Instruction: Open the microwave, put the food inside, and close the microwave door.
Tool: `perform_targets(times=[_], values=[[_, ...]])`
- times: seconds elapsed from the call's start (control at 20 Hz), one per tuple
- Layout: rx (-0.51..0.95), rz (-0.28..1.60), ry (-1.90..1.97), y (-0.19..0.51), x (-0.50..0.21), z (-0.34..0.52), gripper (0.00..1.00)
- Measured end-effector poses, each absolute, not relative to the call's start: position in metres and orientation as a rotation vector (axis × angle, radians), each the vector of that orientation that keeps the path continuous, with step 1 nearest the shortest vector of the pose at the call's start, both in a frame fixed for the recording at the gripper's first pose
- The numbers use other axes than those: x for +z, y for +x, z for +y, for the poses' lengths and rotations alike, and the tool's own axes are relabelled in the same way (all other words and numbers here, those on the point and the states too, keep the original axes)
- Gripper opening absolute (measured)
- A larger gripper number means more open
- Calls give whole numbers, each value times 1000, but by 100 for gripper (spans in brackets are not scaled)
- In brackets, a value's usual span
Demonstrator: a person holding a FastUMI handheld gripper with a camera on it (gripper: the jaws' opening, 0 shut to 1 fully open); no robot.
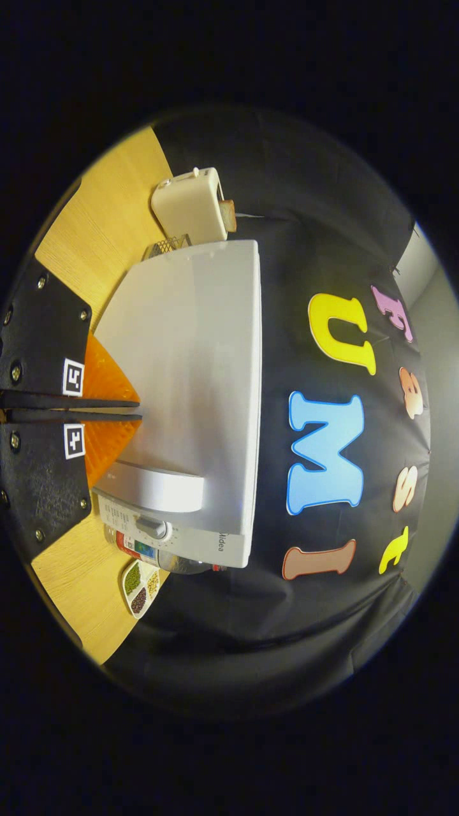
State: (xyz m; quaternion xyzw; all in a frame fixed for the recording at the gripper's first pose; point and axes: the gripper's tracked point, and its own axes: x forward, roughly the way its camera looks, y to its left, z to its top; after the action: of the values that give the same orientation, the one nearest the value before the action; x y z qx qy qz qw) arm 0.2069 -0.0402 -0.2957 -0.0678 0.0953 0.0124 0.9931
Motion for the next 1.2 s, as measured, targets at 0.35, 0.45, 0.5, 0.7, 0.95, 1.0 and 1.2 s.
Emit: perform_targets(times=[0.35, 0.45, 0.5, 0.7, 0.95, 1.0, 1.2], values=[[-57, 196, -170, 253, -296, -51, 2], [-75, 205, -215, 249, -296, -51, 7], [-59, 225, -201, 245, -296, -47, 7], [-54, 192, -165, 208, -250, -39, 4], [-32, 161, -112, 149, -199, -25, 4], [-29, 153, -109, 139, -188, -24, 4], [-7, 114, -91, 95, -139, -12, 4]])
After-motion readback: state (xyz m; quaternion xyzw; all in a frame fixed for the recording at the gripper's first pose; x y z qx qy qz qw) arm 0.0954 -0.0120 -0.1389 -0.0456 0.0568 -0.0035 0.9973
